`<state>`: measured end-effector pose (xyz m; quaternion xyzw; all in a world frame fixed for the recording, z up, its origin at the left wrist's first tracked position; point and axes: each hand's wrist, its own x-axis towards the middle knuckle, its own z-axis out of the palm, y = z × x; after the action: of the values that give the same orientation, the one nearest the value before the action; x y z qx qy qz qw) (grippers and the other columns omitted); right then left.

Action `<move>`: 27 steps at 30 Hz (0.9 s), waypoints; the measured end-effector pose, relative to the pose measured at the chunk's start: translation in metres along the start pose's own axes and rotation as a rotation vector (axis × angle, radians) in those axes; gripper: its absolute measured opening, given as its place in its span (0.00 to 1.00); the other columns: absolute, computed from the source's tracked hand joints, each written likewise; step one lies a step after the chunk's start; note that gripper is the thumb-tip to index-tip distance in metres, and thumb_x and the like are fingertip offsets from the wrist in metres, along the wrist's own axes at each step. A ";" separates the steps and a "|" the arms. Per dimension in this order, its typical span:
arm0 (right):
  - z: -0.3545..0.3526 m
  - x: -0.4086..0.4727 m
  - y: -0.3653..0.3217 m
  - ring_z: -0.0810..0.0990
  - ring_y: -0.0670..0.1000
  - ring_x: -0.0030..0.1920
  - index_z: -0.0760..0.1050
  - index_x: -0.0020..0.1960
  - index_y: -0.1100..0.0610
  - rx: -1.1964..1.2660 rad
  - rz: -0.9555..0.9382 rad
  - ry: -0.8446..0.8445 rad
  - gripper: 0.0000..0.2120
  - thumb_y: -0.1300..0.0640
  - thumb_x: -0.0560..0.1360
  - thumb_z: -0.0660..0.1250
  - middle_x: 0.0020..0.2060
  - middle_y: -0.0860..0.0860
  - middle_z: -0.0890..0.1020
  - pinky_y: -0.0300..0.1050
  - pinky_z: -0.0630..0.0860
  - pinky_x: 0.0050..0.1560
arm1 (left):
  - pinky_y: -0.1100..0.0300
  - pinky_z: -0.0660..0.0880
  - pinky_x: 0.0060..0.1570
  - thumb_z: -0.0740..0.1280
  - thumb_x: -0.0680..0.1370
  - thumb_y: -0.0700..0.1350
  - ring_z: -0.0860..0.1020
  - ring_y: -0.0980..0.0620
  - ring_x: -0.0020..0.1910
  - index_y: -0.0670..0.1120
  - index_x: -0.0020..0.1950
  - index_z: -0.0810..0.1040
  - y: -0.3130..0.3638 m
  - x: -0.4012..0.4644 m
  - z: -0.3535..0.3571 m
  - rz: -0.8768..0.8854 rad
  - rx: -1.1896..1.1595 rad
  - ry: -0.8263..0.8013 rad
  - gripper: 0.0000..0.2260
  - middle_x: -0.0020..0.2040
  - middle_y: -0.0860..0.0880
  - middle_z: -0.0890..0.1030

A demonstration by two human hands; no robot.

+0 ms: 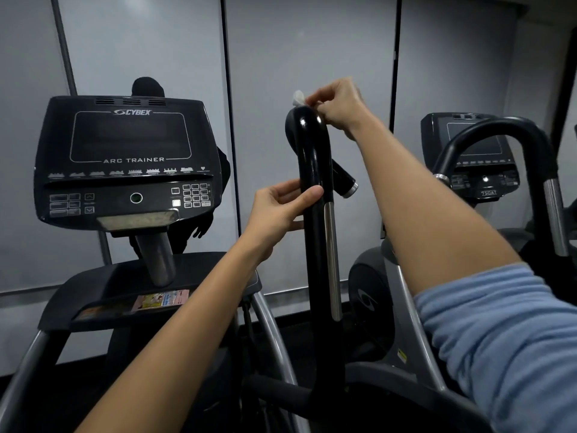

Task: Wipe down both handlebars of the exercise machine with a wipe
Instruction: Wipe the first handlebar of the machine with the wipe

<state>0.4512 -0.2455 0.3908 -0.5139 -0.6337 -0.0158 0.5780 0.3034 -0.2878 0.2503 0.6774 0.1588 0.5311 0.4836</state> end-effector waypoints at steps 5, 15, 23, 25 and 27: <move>-0.011 -0.013 0.018 0.80 0.50 0.36 0.81 0.48 0.63 0.182 -0.042 0.076 0.06 0.68 0.73 0.67 0.38 0.55 0.80 0.43 0.81 0.37 | 0.63 0.79 0.36 0.69 0.74 0.41 0.83 0.58 0.40 0.46 0.54 0.79 0.001 0.000 0.000 0.004 -0.001 -0.007 0.09 0.40 0.54 0.85; 0.009 -0.009 0.031 0.79 0.45 0.36 0.82 0.49 0.63 0.161 -0.110 0.100 0.07 0.67 0.72 0.68 0.39 0.54 0.83 0.33 0.76 0.38 | 0.61 0.80 0.37 0.69 0.74 0.41 0.83 0.57 0.41 0.46 0.54 0.79 -0.005 0.002 -0.001 0.024 -0.014 -0.001 0.09 0.41 0.54 0.85; 0.025 -0.023 0.053 0.60 0.40 0.24 0.62 0.22 0.49 -0.206 -0.086 0.086 0.25 0.64 0.74 0.62 0.16 0.43 0.65 0.31 0.57 0.26 | 0.62 0.79 0.37 0.69 0.74 0.41 0.83 0.57 0.41 0.45 0.55 0.79 -0.006 0.002 0.000 0.034 -0.011 0.004 0.10 0.41 0.54 0.85; 0.021 -0.026 0.061 0.62 0.41 0.25 0.62 0.23 0.49 -0.295 -0.065 0.059 0.25 0.66 0.75 0.60 0.22 0.44 0.66 0.32 0.59 0.28 | 0.63 0.79 0.37 0.69 0.74 0.41 0.83 0.58 0.41 0.46 0.54 0.79 -0.006 0.002 0.000 0.029 -0.013 0.004 0.09 0.40 0.54 0.85; 0.014 -0.026 0.060 0.69 0.48 0.28 0.70 0.25 0.55 -0.412 -0.072 0.041 0.18 0.66 0.72 0.61 0.25 0.50 0.72 0.38 0.65 0.33 | 0.63 0.79 0.37 0.69 0.74 0.41 0.83 0.58 0.41 0.46 0.54 0.79 -0.005 0.002 0.000 0.024 -0.013 0.001 0.09 0.40 0.55 0.85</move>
<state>0.4759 -0.2248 0.3322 -0.5977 -0.6231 -0.1763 0.4726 0.3060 -0.2838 0.2470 0.6757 0.1474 0.5383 0.4816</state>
